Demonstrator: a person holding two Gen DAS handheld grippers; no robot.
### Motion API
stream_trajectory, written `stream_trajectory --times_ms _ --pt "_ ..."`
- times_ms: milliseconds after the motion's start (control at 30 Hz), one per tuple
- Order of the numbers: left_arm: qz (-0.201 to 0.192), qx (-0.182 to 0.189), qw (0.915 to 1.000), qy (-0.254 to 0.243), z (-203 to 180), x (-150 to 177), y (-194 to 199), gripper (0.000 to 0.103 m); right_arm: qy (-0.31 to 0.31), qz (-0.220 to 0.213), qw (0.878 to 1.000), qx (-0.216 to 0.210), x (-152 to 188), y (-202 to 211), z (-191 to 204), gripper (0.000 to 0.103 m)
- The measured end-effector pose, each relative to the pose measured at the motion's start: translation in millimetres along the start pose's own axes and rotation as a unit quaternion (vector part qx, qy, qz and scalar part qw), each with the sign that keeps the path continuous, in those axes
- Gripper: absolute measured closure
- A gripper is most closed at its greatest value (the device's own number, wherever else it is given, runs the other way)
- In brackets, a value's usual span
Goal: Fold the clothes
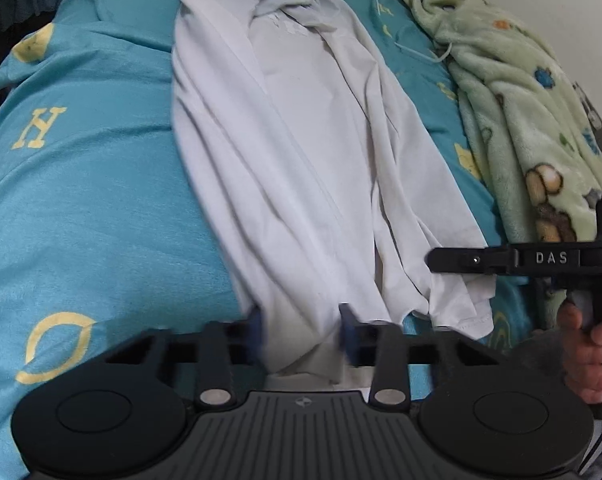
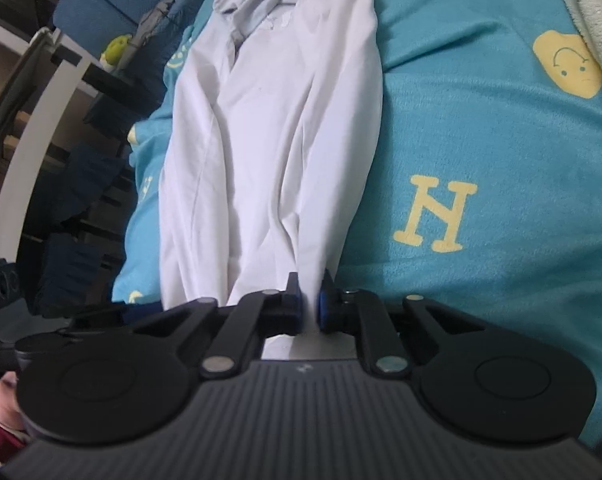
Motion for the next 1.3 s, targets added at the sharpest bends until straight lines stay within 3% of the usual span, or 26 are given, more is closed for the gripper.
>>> stream_trajectory --times_ms 100,300,467,600,767,933,1033,1167,1300 --pt "-0.020 0.019 0.9996 0.003 -6.8 -9.2 14.7 0.091 -0.010 -0.020 1.000 -0.015 -2.6 11.8 2.7 0.093" --pt "-0.097 0.075 0.9915 0.043 -23.2 -29.6 78.3 0.094 -0.022 -0.061 0.996 -0.053 -12.8 53.8 19.8 0.094" --pt "-0.139 0.098 0.9835 0.062 -34.8 -33.7 132.9 0.094 -0.031 -0.088 0.993 -0.076 -9.1 89.8 36.2 0.094" --pt "-0.148 0.103 0.9819 0.057 -54.8 -10.5 172.5 0.094 -0.037 -0.109 0.988 -0.098 9.0 129.1 43.4 0.094" --pt "-0.154 0.107 0.9811 0.048 -81.8 51.2 202.1 0.094 -0.029 -0.111 0.988 -0.103 60.6 162.1 44.5 0.094" --pt "-0.151 0.123 0.9796 0.051 -94.5 123.5 208.6 0.094 -0.018 -0.104 0.990 -0.097 112.3 187.9 35.0 0.094" --pt "-0.153 0.123 0.9794 0.049 -95.0 148.5 207.3 0.094 -0.028 -0.098 0.990 -0.102 125.7 192.3 28.7 0.094" --pt "-0.169 0.130 0.9754 0.057 -91.9 146.8 207.3 0.094 -0.030 -0.104 0.988 -0.109 113.0 191.8 34.8 0.094" --pt "-0.194 0.134 0.9704 0.052 -90.6 111.2 207.6 0.094 -0.034 -0.115 0.986 -0.111 85.5 186.6 38.4 0.094"
Point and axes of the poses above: each gripper's, at about its wrist camera, not at the fingertips, and y roughly against the way its jaws point, z to its left, x to its underside, the point moved 9 cm from there along -y, roughly the way its jaws point, and after that the axes turned 1 degree about y, right-handed, at the moved point
